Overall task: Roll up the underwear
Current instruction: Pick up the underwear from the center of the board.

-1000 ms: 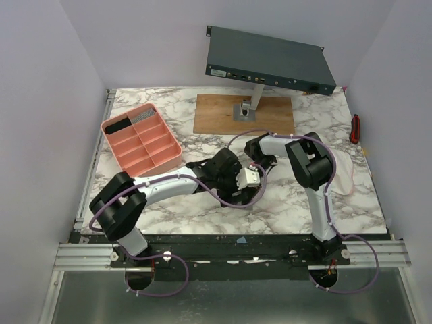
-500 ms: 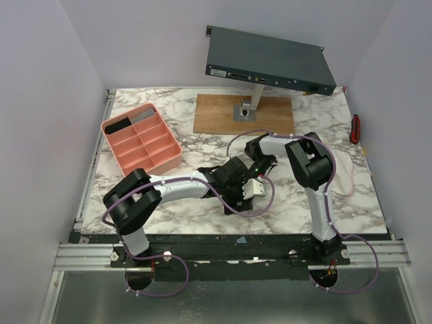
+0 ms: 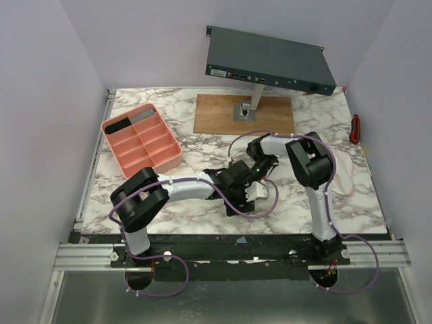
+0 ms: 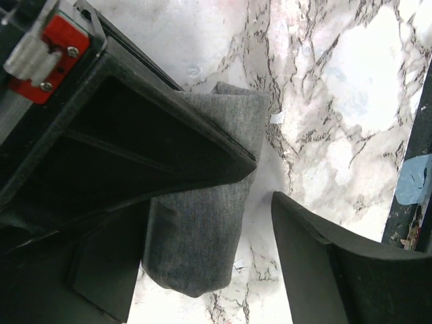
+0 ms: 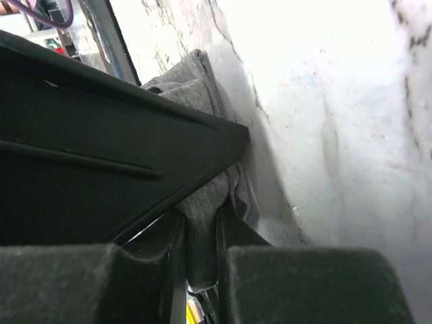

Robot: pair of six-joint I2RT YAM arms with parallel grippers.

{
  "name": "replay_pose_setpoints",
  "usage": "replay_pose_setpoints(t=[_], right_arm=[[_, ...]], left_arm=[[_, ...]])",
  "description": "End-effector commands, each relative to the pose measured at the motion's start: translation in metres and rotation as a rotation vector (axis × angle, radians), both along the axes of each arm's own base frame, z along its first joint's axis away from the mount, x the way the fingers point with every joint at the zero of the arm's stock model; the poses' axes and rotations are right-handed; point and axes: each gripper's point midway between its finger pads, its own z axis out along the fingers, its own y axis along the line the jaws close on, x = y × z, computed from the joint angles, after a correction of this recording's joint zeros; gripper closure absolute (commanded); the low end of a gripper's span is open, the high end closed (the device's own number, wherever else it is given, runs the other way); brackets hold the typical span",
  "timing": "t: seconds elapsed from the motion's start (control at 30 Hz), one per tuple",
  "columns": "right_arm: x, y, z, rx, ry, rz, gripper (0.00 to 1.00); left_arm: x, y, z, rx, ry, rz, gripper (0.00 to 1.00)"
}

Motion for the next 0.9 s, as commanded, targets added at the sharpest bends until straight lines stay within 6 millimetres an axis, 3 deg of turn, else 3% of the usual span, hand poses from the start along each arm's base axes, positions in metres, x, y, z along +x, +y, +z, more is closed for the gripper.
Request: replay_pose_setpoints(t=[0.0, 0.33, 0.47, 0.5, 0.6, 0.63, 0.87], right_arm=[[0.024, -0.038, -0.082, -0.146, -0.262, 0.198, 0.99], [0.027, -0.039, -0.080, -0.145, -0.267, 0.185, 0.97], [0.031, -0.042, -0.077, -0.148, -0.270, 0.166, 0.89], [0.031, -0.043, -0.076, -0.150, -0.268, 0.160, 0.84], [0.036, -0.046, -0.071, -0.144, -0.271, 0.133, 0.54], [0.037, -0.048, -0.069, -0.142, -0.273, 0.123, 0.49], [0.049, -0.055, -0.048, -0.124, -0.293, 0.062, 0.44]], left_arm=[[0.012, -0.011, -0.012, 0.005, -0.056, -0.003, 0.29], [0.006, -0.006, -0.027, 0.042, -0.024, -0.021, 0.70], [0.003, -0.003, -0.031, 0.055, -0.017, -0.029, 1.00], [0.003, -0.001, -0.031, 0.058, -0.020, -0.031, 1.00], [0.005, 0.003, -0.030, 0.063, -0.039, -0.035, 1.00], [0.005, 0.005, -0.030, 0.066, -0.044, -0.037, 1.00], [0.013, 0.008, -0.016, 0.047, -0.077, -0.033, 1.00]])
